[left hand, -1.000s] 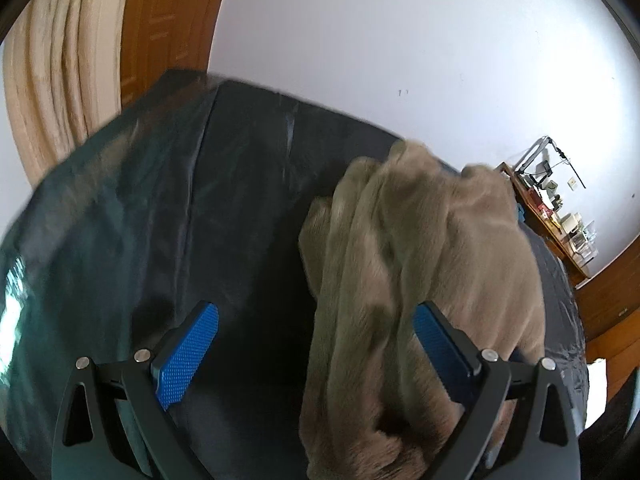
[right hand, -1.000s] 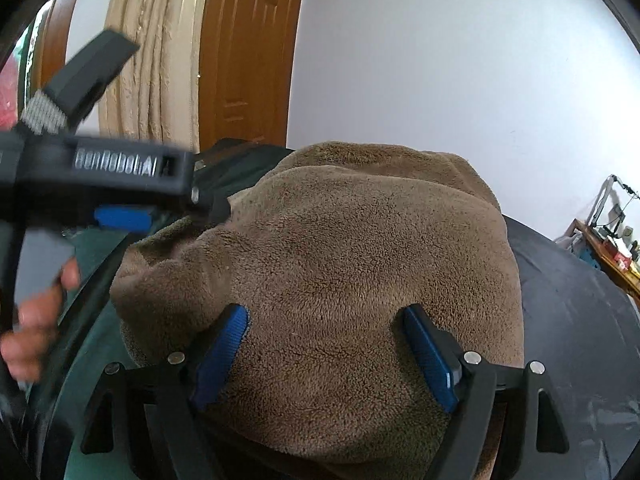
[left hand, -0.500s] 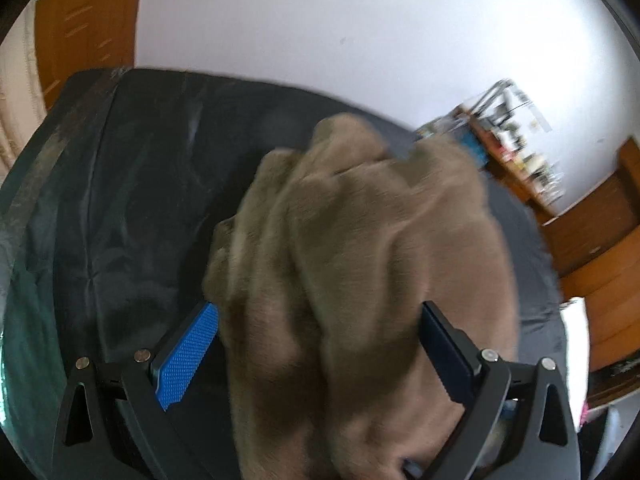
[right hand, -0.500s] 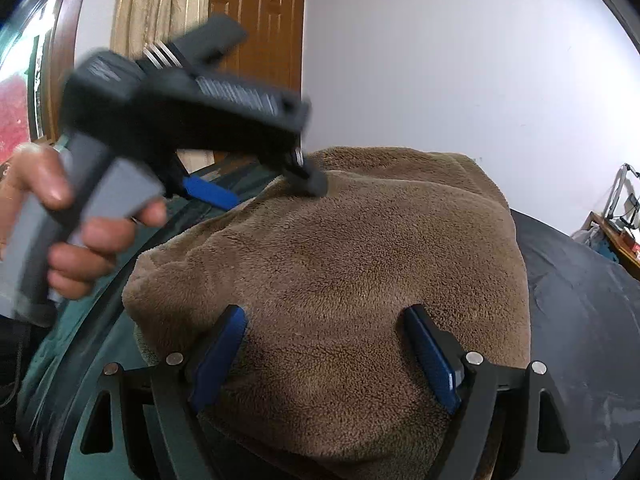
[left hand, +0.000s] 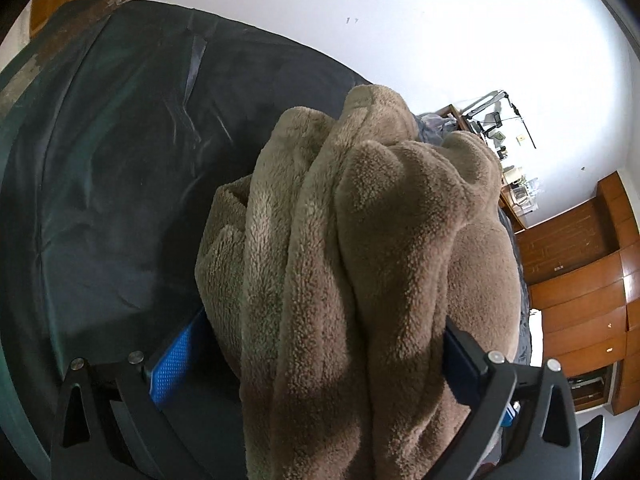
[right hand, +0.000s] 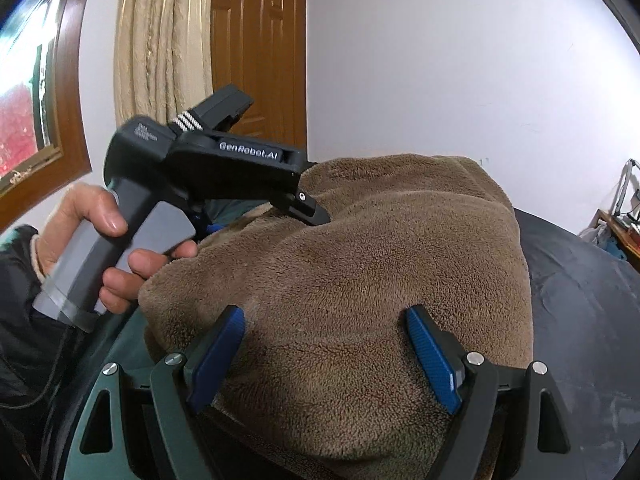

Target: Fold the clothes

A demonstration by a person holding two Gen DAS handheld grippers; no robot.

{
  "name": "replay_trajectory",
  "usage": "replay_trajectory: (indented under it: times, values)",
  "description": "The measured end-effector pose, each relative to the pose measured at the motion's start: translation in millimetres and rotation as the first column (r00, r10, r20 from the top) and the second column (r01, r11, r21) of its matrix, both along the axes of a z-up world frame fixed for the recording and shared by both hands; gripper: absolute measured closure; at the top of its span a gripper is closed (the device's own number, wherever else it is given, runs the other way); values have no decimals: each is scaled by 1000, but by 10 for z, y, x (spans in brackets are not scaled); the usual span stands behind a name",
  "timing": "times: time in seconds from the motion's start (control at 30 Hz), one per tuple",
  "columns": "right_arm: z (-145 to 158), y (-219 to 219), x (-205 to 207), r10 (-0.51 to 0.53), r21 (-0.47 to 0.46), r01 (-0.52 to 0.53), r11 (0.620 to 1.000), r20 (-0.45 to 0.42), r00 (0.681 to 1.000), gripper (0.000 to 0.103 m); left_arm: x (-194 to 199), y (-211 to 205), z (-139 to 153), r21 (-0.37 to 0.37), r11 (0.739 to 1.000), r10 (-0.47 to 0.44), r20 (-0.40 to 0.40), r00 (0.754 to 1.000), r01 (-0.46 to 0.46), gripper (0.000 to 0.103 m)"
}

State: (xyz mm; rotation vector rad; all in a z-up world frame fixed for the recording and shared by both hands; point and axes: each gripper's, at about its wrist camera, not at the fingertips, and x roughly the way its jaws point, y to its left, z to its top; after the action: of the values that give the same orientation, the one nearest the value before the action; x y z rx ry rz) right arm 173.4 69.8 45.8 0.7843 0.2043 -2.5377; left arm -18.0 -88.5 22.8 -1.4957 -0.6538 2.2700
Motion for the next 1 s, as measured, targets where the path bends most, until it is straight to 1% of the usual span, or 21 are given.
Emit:
replay_trajectory:
  times: [0.07,0.17,0.27,0.3,0.37,0.43,0.47,0.57,0.6,0.67,0.8,0.83,0.9,0.97,1.0]
  values:
    - [47,46,-23,22,-35,-23,999,-4,1000,18,15,-4,-16,5,1000,-5,-16,1000,6,0]
    - [174,196,-44,79,-88,-76,993,33,996,18,20,-30,-28,22,1000,-18,-42,999,19,1]
    - [407,428,-40,70,-133,-67,989,22,997,18,3,-54,-35,53,998,-35,-46,998,38,2]
    - [485,514,-51,60,-138,-58,989,7,998,18,-9,-61,-36,66,997,-42,-43,998,45,4]
    - [588,688,-141,36,-131,-34,991,10,999,18,-25,-74,-39,85,995,-53,-39,998,56,4]
    - [564,805,-253,1,-105,2,994,31,1000,18,-19,-91,-42,95,993,-65,-41,997,68,4]
    - [508,873,-329,-39,-83,43,996,47,998,18,-8,-103,-42,99,992,-72,-43,996,76,4]
    - [263,1107,-570,-112,-120,132,984,158,981,18,-2,-104,-44,102,991,-79,-45,996,83,3]
    - [184,1187,-639,-126,-161,159,974,196,973,18,1,-103,-43,102,991,-79,-46,996,83,3]
    - [59,1320,-735,-110,-277,182,943,256,960,18,3,-98,-46,103,991,-78,-46,996,82,2]
    - [-1,1454,-898,-122,-393,237,889,295,948,18,21,-114,-49,109,991,-72,-44,996,76,2]
    - [-24,1493,-989,-112,-421,249,872,323,940,18,26,-122,-51,112,991,-71,-44,997,76,2]
    - [-71,1570,-1171,-88,-475,275,836,378,921,18,35,-136,-56,118,990,-70,-43,997,74,2]
    - [-178,1604,-1394,-8,-529,277,802,454,891,18,43,-155,-61,128,989,-70,-43,997,75,2]
    - [-229,1600,-1479,17,-538,284,794,487,873,18,48,-167,-64,134,988,-70,-42,997,75,2]
